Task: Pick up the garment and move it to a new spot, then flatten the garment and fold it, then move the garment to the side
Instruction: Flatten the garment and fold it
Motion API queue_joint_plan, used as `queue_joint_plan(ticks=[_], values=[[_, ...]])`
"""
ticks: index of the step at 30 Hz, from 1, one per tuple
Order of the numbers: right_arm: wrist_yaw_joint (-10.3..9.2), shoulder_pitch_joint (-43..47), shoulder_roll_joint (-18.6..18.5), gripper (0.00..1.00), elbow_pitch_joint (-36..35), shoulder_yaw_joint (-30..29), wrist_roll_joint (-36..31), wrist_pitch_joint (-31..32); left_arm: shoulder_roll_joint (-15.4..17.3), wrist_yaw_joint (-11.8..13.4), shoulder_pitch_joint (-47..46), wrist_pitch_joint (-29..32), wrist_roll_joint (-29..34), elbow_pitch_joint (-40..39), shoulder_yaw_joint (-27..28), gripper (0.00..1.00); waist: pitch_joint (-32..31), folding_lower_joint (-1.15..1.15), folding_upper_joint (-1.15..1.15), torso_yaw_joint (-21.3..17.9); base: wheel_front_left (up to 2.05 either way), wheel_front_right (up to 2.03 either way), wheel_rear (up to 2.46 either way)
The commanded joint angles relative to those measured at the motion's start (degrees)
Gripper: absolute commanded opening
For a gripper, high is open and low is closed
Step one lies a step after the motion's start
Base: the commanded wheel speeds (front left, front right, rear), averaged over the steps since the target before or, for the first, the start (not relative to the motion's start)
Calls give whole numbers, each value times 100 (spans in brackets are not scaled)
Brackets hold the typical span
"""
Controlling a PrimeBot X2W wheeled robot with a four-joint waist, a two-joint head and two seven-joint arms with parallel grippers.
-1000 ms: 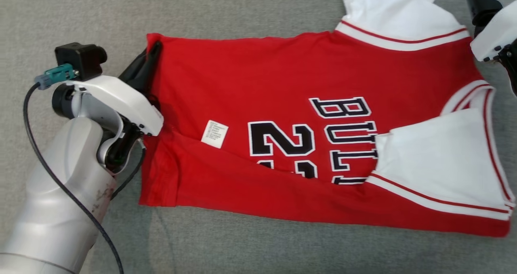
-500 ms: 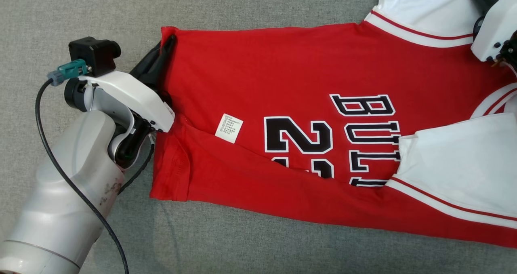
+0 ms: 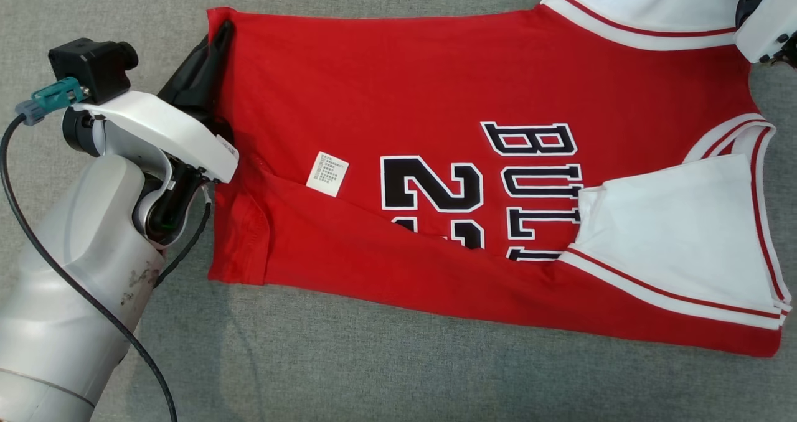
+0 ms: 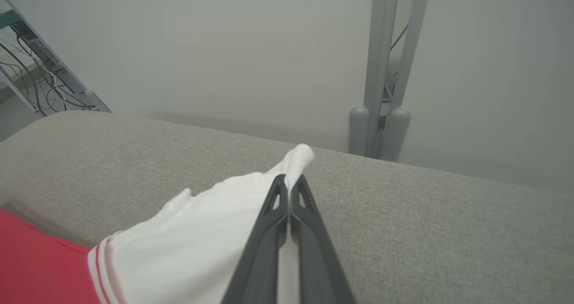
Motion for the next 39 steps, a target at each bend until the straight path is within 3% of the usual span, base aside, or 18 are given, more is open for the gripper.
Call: queue_joint_plan(ticks=[1,10,18,28,36,37,38,39], values=[[-3,24,-84,0,-110,43,88,-111,78,-2,11,-38,-57,-66,36,0,-27,0,0,-31,0,0,0],[-3,1097,-540,0,-1541,197,584,-465,522,18,869,-46,-438,-922,99,0,-195,0,0,-313,0,0,0],[-3,2819,-754,0,-2881,-350,756,-832,1086,373,1863,10,-779,-1924,347,0,-318,0,0,-640,0,0,0],[-3,4958,-248,0,-3921,-1432,637,-1009,1461,855,2772,56,-1126,-2763,590,0,-444,0,0,-897,0,0,0],[-3,5769,324,0,-3968,-1845,287,-699,1471,1043,3092,139,-1259,-2752,568,0,-526,0,0,-994,0,0,0],[-3,5806,423,31,-3944,-1887,213,-681,1463,1058,3121,120,-1261,-2735,563,24,-543,0,0,-1010,0,0,0],[-3,5842,501,56,-3913,-1915,130,-644,1449,1077,3146,93,-1257,-2718,569,61,-559,0,0,-1025,0,0,0],[-3,5871,566,100,-3883,-1971,34,-662,1441,1119,3170,47,-1221,-2699,580,100,-580,0,0,-1037,0,0,0]])
